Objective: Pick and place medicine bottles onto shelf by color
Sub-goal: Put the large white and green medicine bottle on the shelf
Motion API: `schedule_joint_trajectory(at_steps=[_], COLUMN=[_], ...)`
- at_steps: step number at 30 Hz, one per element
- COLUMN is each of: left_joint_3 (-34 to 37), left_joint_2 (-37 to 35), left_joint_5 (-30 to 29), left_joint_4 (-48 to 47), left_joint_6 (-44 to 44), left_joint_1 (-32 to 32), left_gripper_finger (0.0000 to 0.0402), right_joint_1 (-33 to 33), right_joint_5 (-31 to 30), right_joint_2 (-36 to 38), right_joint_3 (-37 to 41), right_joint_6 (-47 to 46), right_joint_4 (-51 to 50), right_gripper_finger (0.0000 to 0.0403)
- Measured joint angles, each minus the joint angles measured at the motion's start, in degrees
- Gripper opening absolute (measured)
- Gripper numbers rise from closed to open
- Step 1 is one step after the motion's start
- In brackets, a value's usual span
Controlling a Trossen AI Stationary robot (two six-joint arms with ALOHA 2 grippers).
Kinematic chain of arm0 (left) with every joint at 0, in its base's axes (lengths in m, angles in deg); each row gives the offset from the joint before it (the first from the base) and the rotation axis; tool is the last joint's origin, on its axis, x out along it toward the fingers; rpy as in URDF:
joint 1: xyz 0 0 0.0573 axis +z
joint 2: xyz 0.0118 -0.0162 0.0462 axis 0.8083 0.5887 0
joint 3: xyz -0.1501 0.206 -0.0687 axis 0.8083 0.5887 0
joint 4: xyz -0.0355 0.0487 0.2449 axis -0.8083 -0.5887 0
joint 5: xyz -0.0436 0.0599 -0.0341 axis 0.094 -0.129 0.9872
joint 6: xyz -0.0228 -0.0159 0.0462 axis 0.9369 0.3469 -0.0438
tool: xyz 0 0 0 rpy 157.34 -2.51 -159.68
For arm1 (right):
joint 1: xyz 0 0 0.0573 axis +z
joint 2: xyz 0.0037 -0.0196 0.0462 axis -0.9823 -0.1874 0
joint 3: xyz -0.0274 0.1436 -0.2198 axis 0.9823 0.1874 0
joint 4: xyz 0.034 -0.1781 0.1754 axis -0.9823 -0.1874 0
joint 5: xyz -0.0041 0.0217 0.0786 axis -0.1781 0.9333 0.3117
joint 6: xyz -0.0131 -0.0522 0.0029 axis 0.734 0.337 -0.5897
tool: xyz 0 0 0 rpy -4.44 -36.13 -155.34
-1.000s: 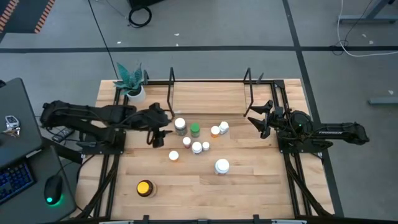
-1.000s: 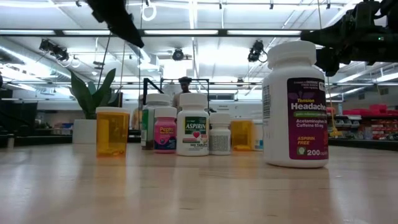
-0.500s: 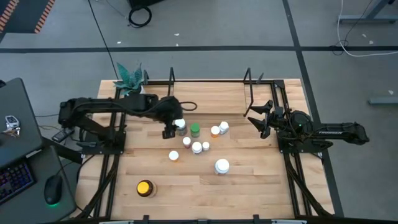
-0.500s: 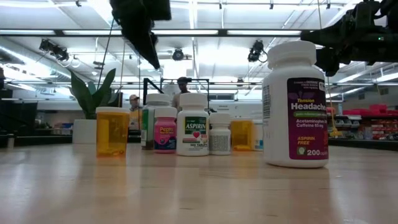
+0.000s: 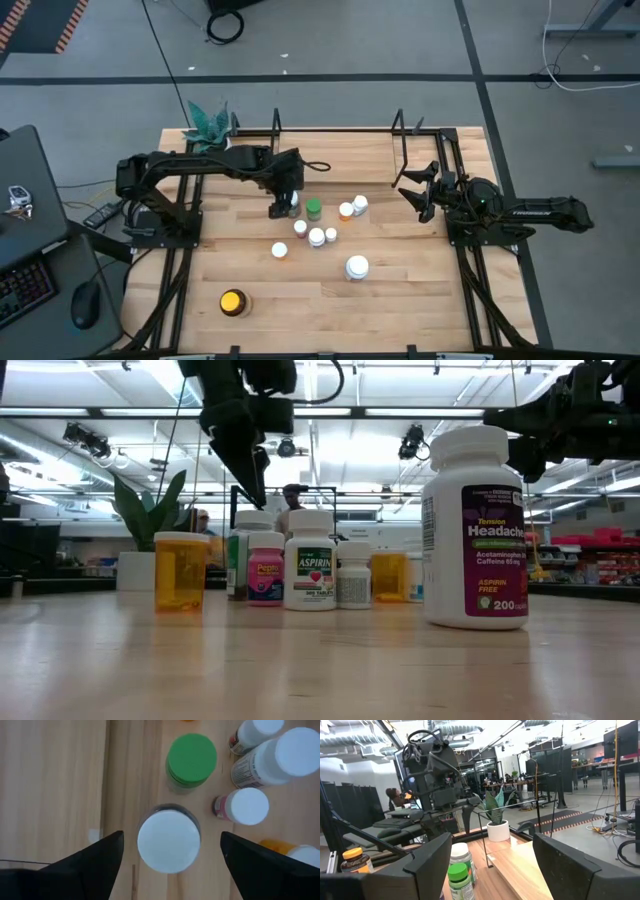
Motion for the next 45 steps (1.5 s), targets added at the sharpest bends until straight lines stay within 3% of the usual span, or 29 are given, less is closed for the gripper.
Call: schedule_joint_trajectory(at_steps=[21, 37, 45], left_joint_3=[0.00, 0.02, 0.02], left_joint_2=[4.47, 7.31, 9.90], left_joint_5=[-0.05, -0.08, -0.09], left_joint_4=[-0.77, -1.39, -1.60], left_joint_6=[-6.71, -6.61, -6.84], left_joint_1=[0.00, 0.00, -0.22], left_gripper_finger=[0.0339, 0.0333, 0.0361], right_joint_1=[0.02, 0.02, 0.00], right_joint_5=[-0.06, -0.15, -0.20], right_joint_2=[-0.02, -0.02, -0.02], right_joint_3=[0.00, -0.01, -0.01], right_joint_6=[-0.01, -0.01, -0.01], right_joint_4=[-0.05, 0.00, 0.01], right_gripper_finger=[0.0288, 0.0288, 0.0288])
